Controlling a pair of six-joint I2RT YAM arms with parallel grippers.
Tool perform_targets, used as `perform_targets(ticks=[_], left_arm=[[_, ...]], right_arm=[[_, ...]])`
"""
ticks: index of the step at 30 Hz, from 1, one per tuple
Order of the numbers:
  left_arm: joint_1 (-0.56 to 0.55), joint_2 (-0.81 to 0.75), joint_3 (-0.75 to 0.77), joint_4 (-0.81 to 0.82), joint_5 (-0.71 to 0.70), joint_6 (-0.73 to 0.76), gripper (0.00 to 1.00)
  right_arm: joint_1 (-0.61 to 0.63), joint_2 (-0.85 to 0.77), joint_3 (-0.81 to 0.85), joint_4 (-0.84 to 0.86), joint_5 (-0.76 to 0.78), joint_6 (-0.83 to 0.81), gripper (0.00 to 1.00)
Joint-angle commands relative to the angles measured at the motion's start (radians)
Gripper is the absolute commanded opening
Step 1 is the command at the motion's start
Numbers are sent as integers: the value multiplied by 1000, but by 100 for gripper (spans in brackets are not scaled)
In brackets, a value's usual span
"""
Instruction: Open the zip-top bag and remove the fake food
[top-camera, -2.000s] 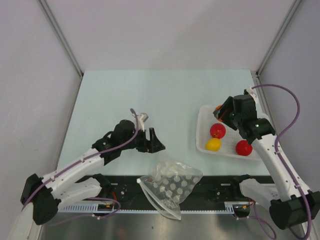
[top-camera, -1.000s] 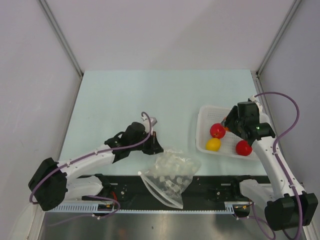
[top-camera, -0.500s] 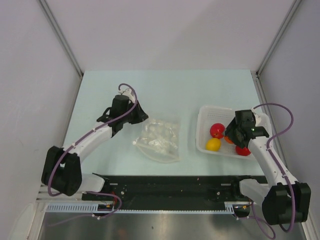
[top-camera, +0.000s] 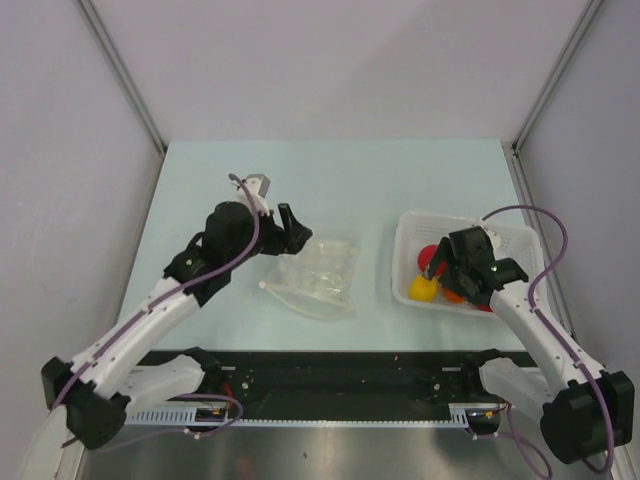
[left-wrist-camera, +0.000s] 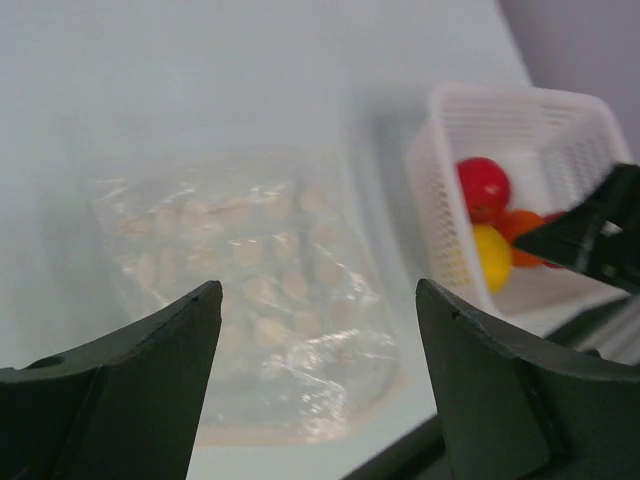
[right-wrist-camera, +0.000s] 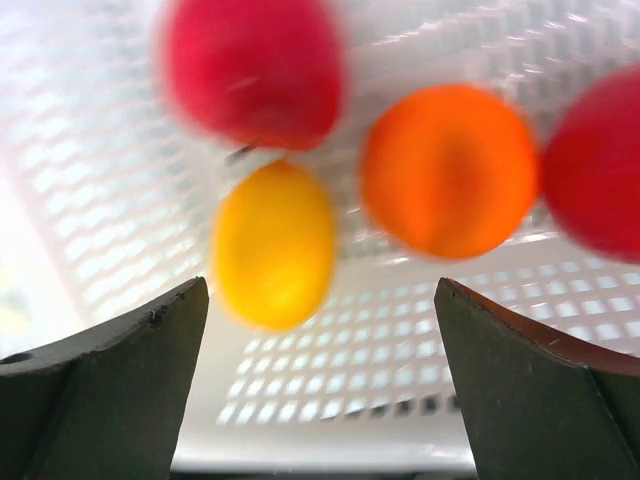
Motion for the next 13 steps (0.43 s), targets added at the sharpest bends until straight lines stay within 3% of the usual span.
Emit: perform_targets(ticks=[1, 3, 6, 13], left_arm=[[-107, -197, -80, 29, 41, -13, 85], [-128, -266, -138, 78, 125, -57, 86], [-133, -417, -267, 199, 205, -131, 91], [-134, -648, -415, 305, 275, -169, 97]], right_arm=[[152, -92, 103, -33, 45, 11, 100], [267, -150, 103, -12, 27, 31, 100], [344, -210, 57, 73, -59, 59, 100], [395, -319, -20, 281, -176, 28, 100]])
